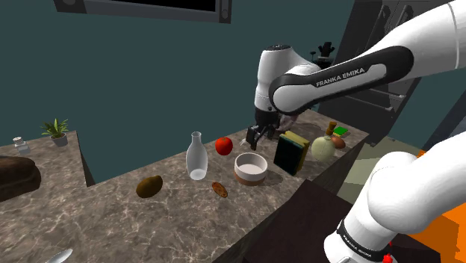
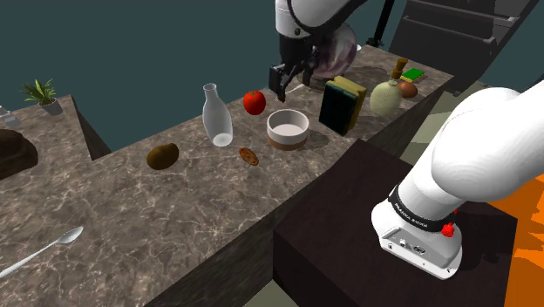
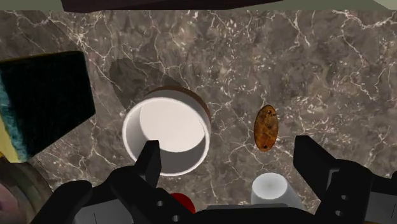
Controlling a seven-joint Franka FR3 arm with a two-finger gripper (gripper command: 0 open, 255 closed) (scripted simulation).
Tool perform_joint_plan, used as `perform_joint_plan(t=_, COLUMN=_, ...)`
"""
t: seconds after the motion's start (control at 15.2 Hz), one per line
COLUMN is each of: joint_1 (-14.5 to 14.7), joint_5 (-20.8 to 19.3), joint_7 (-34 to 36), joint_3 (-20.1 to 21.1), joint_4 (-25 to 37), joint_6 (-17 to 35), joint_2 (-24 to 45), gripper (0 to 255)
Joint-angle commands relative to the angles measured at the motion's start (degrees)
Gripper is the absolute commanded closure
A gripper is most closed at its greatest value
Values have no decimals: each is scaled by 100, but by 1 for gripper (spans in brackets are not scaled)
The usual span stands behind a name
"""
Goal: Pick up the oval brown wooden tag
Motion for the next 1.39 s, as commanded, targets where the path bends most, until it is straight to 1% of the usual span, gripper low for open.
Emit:
perform_joint_plan(t=0.0, joint_1=18, joint_5=2, joint_7=181, joint_3=95, joint_4=-65, joint_6=479, joint_2=407, gripper=0)
perform_joint_plan(t=0.4, joint_1=-33, joint_5=-186, joint_7=642, joint_3=283, joint_4=88, joint_6=1677, joint_2=1773, gripper=0)
perform_joint_plan(t=0.79, joint_1=-59, joint_5=-670, joint_7=1270, joint_3=378, joint_4=569, joint_6=2640, joint_2=3253, gripper=0)
perform_joint_plan(t=0.99, joint_1=15, joint_5=-977, joint_7=1617, joint_3=321, joint_4=923, joint_6=3006, joint_2=3997, gripper=0)
perform_joint_plan(t=1.32, joint_1=262, joint_5=-1356, joint_7=2083, joint_3=116, joint_4=1659, joint_6=3461, joint_2=5203, gripper=0)
